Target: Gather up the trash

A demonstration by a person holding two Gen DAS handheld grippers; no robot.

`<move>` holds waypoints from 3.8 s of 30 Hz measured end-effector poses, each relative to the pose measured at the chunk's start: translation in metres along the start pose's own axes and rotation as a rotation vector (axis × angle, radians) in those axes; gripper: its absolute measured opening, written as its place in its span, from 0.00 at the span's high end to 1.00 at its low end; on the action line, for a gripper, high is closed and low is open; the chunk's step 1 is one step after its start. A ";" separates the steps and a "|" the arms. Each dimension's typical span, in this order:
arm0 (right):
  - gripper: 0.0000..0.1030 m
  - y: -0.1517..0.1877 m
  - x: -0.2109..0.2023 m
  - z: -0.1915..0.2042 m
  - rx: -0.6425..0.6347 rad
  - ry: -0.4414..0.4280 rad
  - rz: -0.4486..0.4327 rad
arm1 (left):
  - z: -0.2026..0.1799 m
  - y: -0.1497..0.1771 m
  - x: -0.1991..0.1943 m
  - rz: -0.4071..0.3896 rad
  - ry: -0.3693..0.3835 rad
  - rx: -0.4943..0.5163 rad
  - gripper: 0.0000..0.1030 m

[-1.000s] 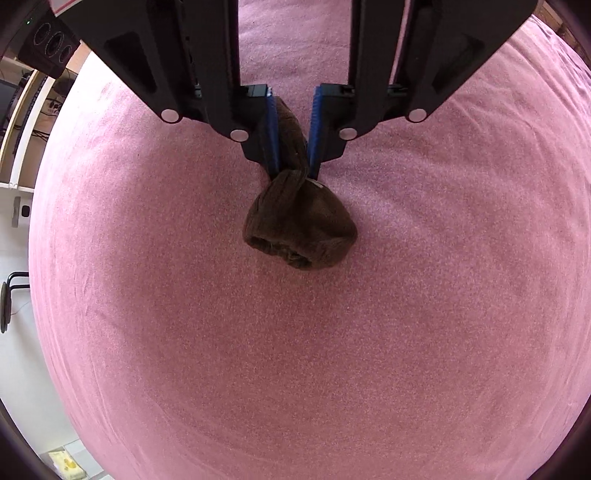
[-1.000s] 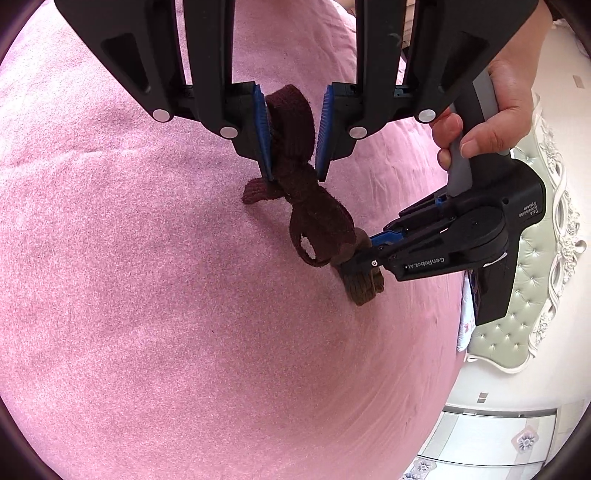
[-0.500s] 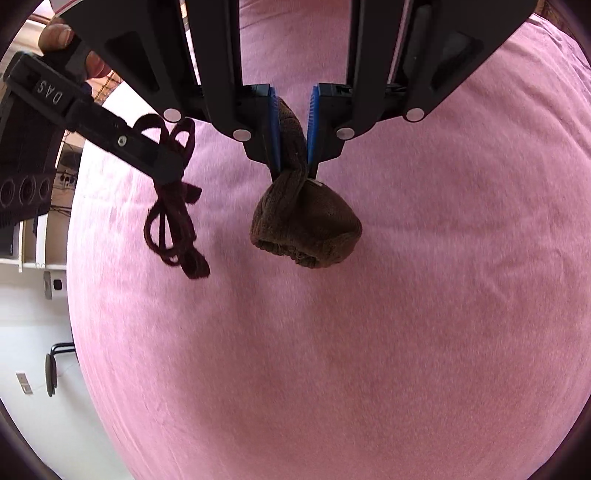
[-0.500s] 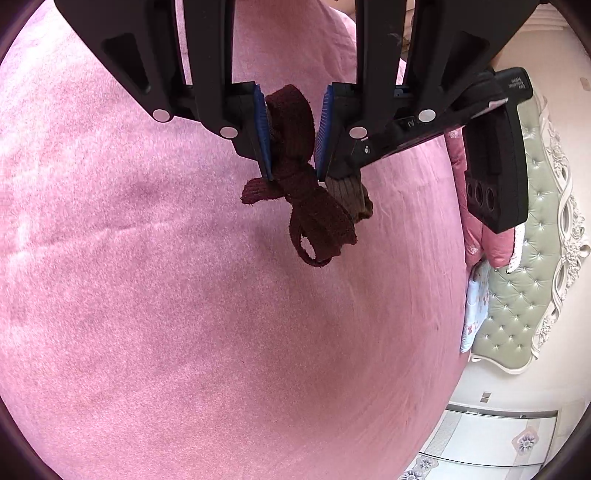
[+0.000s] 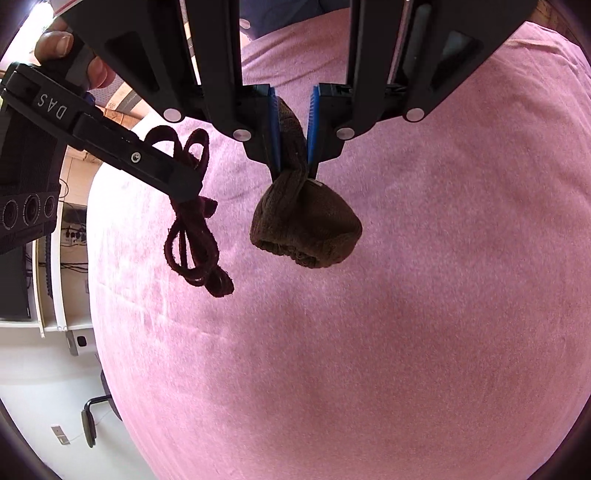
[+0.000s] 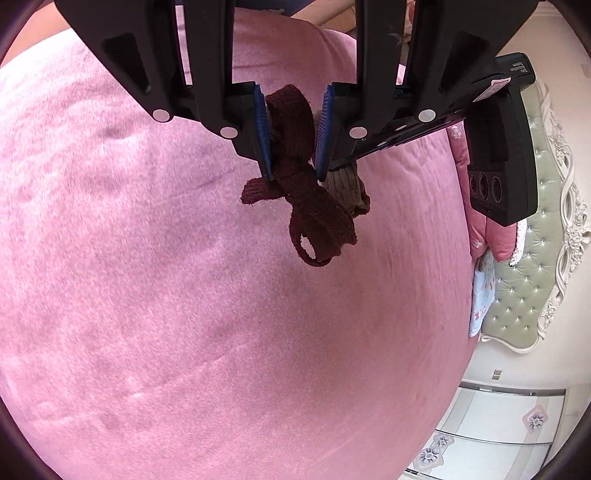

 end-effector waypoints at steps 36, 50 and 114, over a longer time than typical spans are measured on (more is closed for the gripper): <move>0.78 0.140 -0.232 -0.301 0.470 -0.012 -0.379 | -0.357 0.133 0.132 0.261 0.022 0.594 0.87; 0.73 0.182 -0.276 -0.408 0.627 -0.005 -0.451 | -0.436 0.196 0.195 0.395 0.031 0.737 0.77; 0.36 0.112 -0.231 -0.020 -0.211 0.091 -0.248 | -0.208 0.105 -0.107 -0.227 -0.226 0.149 0.12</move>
Point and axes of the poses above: each gripper's, at about its wrist camera, not at the fingertips, and x roughly the way its jaws point, z to its left, y to its underside, the point moved 10 cm from there along x, roughly the way its jaws point, and after that the axes turned 9 degrees about x, right-handed, at the moved point
